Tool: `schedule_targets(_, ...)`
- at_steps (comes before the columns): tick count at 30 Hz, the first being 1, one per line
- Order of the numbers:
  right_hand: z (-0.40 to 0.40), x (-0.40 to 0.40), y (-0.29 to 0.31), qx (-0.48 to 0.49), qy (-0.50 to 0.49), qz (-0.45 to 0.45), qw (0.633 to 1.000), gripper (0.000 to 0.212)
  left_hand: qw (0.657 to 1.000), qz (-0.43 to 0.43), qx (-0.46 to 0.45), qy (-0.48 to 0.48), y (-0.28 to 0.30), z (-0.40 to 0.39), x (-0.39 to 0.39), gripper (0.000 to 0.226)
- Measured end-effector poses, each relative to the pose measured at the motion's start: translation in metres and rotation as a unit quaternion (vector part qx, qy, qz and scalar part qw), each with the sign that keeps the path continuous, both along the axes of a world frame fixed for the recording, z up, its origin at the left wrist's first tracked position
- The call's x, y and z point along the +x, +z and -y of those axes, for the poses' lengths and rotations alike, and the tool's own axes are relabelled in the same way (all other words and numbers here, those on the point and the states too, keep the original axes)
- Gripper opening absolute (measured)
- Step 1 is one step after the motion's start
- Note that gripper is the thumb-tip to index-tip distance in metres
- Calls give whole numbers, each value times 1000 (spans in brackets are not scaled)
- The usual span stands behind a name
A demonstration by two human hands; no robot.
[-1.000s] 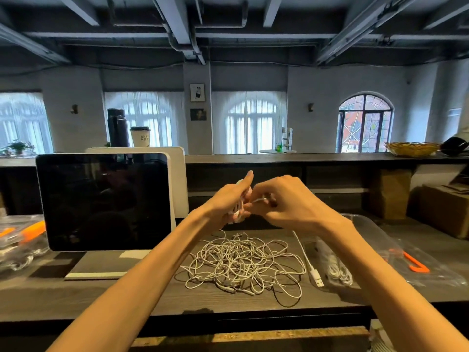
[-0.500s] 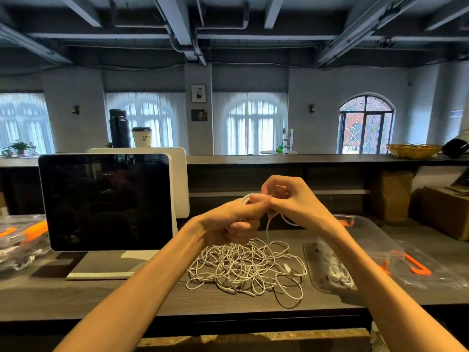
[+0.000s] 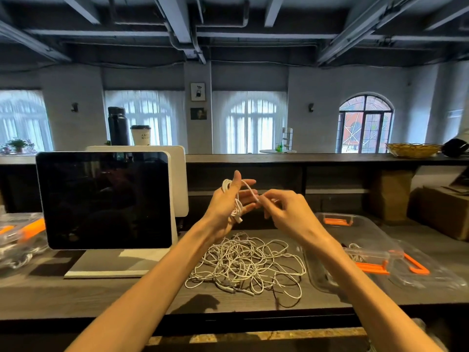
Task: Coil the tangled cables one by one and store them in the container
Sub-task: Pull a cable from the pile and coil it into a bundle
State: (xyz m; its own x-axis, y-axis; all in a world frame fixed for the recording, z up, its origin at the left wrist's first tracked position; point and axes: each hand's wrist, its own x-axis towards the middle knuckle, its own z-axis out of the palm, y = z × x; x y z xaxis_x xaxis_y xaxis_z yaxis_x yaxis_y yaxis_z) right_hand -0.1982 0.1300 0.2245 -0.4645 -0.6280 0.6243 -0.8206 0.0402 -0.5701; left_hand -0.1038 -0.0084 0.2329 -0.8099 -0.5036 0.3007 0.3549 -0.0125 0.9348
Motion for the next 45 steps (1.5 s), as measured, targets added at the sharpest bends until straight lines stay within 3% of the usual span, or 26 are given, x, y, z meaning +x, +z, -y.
schedule_targets(2,7,5,-6,24,-18,-65,997,22,998,-17,54,-40,3,0,1,48)
schedule_targets(5,14,12,-14,27,-28,-75,996,21,983,-25,154,-98,3,-5,0,39)
schedule_targets(9,14,30,-15,75,-10,-123,989,20,981,-49,184,-37,3,3,-2,40)
schedule_targets(12,11,45,-13,147,-16,-149,978,23,993,-28,108,42,6,1,-2,43)
schedule_targets(15,2,53,-2,176,-91,-209,958,24,992,-12,9,127,8,-1,-4,50)
schedule_targets(18,-10,58,11,196,-98,-322,921,26,994,-24,56,94,15,1,3,45)
schedule_targets(20,-12,58,17,184,-47,-356,915,24,996,10,22,82,16,0,7,42)
schedule_targets(23,-9,49,24,118,21,-295,948,9,975,120,-167,83,10,-2,12,52)
schedule_targets(24,-9,46,27,95,31,-260,961,13,972,142,-185,44,8,-4,13,58)
schedule_targets(27,-12,38,35,17,92,-158,983,21,976,147,-66,-145,6,-3,21,86)
schedule_targets(29,-12,32,36,-28,118,-53,991,18,967,147,-47,-203,3,4,23,96)
schedule_targets(31,-12,22,35,-57,106,-1,993,16,954,139,-44,-261,0,9,22,90)
schedule_targets(34,-10,15,29,-76,92,1,993,16,941,128,-73,-304,0,5,25,74)
schedule_targets(39,-12,13,23,-81,127,39,988,22,938,118,-126,-299,1,2,31,20)
schedule_targets(45,-16,15,14,65,121,-3,991,42,923,172,-134,-317,4,-1,36,34)
